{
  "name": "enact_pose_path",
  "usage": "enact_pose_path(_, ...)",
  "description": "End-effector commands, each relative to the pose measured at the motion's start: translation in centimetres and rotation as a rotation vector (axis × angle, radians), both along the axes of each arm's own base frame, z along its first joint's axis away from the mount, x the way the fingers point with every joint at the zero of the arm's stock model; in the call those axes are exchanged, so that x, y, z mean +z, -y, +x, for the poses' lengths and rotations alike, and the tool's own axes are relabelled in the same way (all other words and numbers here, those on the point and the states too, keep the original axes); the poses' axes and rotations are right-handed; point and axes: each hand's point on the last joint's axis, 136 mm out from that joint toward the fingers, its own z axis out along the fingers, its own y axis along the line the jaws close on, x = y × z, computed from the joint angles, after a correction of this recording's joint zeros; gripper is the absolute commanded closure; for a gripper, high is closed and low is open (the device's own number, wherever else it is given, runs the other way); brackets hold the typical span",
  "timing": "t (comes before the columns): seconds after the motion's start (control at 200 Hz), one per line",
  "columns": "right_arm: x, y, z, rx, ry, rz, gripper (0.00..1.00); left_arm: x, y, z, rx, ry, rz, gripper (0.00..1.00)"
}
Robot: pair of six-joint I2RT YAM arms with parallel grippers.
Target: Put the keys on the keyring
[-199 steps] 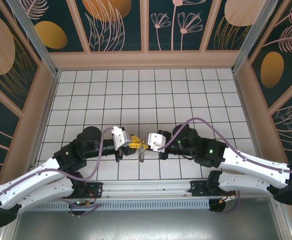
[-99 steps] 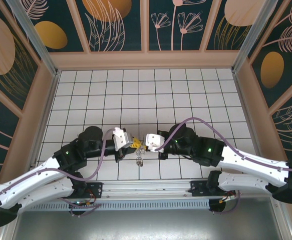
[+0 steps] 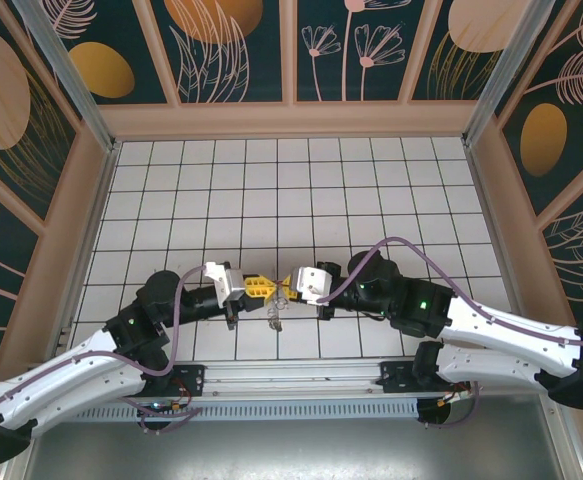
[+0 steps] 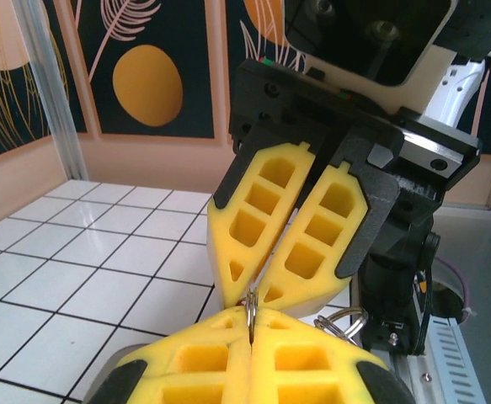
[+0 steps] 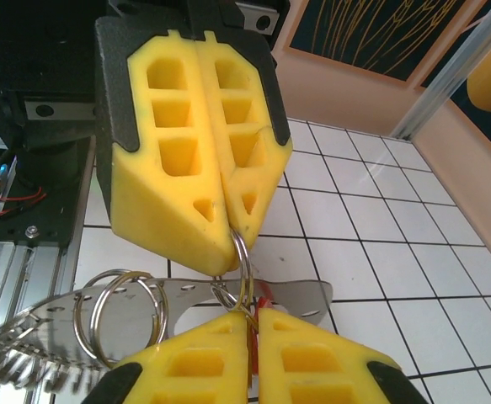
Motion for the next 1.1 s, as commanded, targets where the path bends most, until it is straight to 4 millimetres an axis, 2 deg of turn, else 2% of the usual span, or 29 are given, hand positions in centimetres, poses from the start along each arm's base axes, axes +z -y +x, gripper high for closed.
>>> enact_pose_path(0.0, 0.2, -0.5, -0.3, 0.013, -0.009, 0.028, 0.94, 3.6, -0.4, -0.5, -0.015, 0.056, -0.158, 1.0)
enact_pose_path(0.095, 0.0, -0.5, -0.2, 0.007, -0.006, 0.027, 0.97, 3.9, -0.8, -0.3, 0.003, 0.058, -0.203, 1.0)
enact_pose_path(0.405, -0.4, -0.7, -0.5, 0.024, -0.007, 0.034, 0.97, 4.4, -0.9, -0.6, -0.008, 0.067, -0.243, 1.0)
enact_pose_path(0.631, -0.9, -0.5, -1.1, 0.038, -0.001, 0.038, 0.93, 4.4, -0.9, -0.5, -0.003, 0.067, -0.238, 1.0)
enact_pose_path(0.771, -0.9, -0.4, -1.3, 0.039, -0.007, 0.038, 0.86, 4.4, -0.8, -0.6, -0.011, 0.07, -0.234, 1.0)
enact_pose_path(0.966, 1.1, 0.7, -1.1, 0.004, 0.007, 0.118, 0.76, 4.3, -0.8, -0.9, -0.03, 0.072, -0.221, 1.0)
enact_pose_path(1.096, 2.2, 1.2, -1.0, -0.008, 0.011, 0.163, 0.76, 4.0, -0.3, -1.3, -0.063, 0.07, -0.193, 1.0)
